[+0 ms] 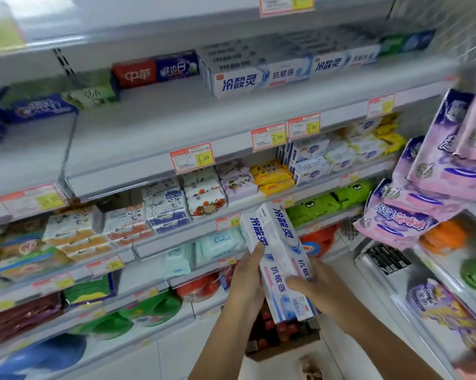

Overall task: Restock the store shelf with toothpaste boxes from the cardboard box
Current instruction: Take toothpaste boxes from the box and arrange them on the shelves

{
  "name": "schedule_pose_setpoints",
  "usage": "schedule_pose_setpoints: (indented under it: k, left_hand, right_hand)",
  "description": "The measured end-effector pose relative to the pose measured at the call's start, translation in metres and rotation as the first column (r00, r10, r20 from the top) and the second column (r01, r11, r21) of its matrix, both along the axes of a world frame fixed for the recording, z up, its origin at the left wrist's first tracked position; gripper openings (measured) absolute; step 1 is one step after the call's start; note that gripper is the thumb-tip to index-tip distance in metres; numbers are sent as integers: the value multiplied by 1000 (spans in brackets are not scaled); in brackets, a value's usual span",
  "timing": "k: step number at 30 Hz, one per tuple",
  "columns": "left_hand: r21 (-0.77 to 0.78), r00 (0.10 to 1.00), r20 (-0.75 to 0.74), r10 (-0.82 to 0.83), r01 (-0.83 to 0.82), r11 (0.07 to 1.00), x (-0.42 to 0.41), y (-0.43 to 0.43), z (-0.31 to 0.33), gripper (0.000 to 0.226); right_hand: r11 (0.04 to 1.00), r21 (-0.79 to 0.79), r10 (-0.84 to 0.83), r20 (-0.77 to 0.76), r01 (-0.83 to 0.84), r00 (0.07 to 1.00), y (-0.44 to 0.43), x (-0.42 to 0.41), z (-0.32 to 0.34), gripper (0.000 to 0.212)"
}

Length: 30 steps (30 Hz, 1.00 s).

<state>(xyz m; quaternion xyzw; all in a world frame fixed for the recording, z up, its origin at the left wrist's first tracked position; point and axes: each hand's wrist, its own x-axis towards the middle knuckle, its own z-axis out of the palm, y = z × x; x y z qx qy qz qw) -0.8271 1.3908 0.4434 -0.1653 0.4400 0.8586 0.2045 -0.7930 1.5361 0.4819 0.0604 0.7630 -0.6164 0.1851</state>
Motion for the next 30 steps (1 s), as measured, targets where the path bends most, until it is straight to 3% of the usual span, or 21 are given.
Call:
schedule_pose_setpoints:
  k: [3, 6, 12, 17, 21, 26, 30]
  left_hand:
    - [69, 1000, 27, -8, 6, 998, -7, 6, 2, 45]
    - [68, 999, 30, -20, 18, 998, -14, 20, 14, 41]
    - [121, 997, -13, -72, 73, 990, -29, 63, 39, 35]
    - [145, 991, -23, -128, 130, 981, -35, 118, 65, 52]
    - [-58, 996, -81, -44, 39, 998, -40, 161, 88, 37]
    - [-72, 981, -169, 100, -114, 991, -58, 193, 131, 7]
    - [50, 953, -242, 184, -177, 983, -68, 211, 167, 10]
  right_hand:
    - [989, -119, -85, 50, 90, 995, 11, -1, 8, 33]
    - [985, -137, -103, 36, 107, 994, 25, 0, 17, 35]
    - [996, 55, -65, -24, 66, 998, 69, -12, 41, 27]
    - [982, 186, -7, -81, 22, 997, 111, -21, 60, 50]
    - [980, 193, -11, -136, 37, 991, 138, -28, 70, 60]
    - [999, -1, -41, -147, 41, 988, 178, -40, 93, 82]
    - [918, -373, -189, -119, 133, 975, 196, -53, 116, 77]
